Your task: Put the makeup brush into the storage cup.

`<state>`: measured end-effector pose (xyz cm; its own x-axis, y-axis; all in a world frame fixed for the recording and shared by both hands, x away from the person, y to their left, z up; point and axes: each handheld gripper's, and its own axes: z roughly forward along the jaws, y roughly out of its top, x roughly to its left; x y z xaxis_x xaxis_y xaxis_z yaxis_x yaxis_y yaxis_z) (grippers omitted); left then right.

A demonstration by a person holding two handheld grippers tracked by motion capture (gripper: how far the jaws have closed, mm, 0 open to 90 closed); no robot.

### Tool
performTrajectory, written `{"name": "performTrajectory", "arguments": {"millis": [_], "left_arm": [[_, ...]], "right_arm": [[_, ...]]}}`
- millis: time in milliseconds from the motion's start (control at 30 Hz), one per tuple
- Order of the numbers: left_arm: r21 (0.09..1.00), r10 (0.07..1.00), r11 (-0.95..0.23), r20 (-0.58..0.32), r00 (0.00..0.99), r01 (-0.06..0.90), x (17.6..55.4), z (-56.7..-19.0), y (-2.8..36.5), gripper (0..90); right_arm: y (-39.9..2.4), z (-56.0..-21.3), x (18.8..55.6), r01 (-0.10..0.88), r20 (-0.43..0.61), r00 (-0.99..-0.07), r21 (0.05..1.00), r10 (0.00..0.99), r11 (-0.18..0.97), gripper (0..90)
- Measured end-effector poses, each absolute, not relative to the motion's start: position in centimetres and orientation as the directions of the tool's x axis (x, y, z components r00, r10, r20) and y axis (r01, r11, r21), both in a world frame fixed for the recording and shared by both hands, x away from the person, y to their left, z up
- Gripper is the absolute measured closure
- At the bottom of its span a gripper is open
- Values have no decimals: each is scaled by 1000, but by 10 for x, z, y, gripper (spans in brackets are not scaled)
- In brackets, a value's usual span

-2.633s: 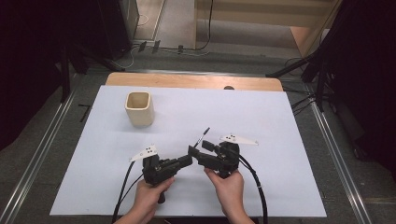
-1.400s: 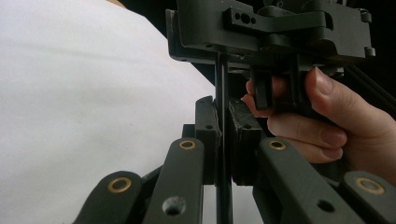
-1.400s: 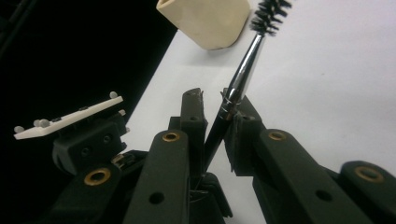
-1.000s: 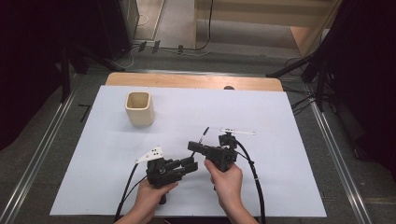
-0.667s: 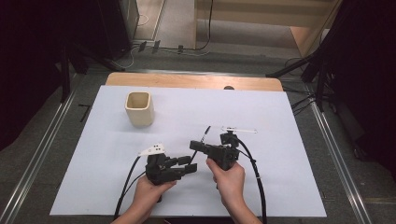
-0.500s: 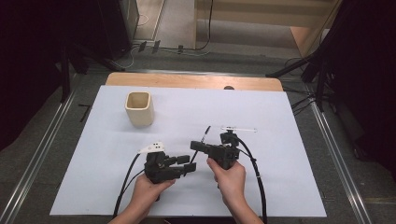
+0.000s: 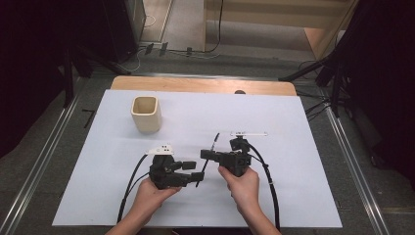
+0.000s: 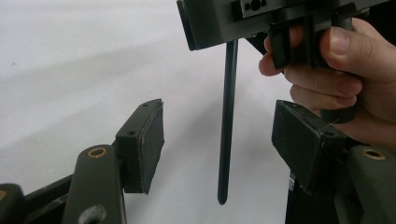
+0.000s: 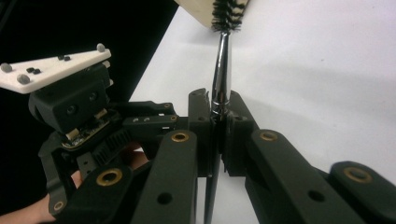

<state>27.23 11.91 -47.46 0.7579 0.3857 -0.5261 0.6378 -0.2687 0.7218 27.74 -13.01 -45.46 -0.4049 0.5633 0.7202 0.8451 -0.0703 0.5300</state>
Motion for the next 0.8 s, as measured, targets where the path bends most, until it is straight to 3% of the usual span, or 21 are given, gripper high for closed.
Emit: {"name": "performTrajectory", "arguments": {"millis": [800], "left_arm": [[657,355,-426,-510,783,622,285,-464,122,346]], "right_arm": [[-131,-451,283,822,657,-494,567,570,59,855]]}}
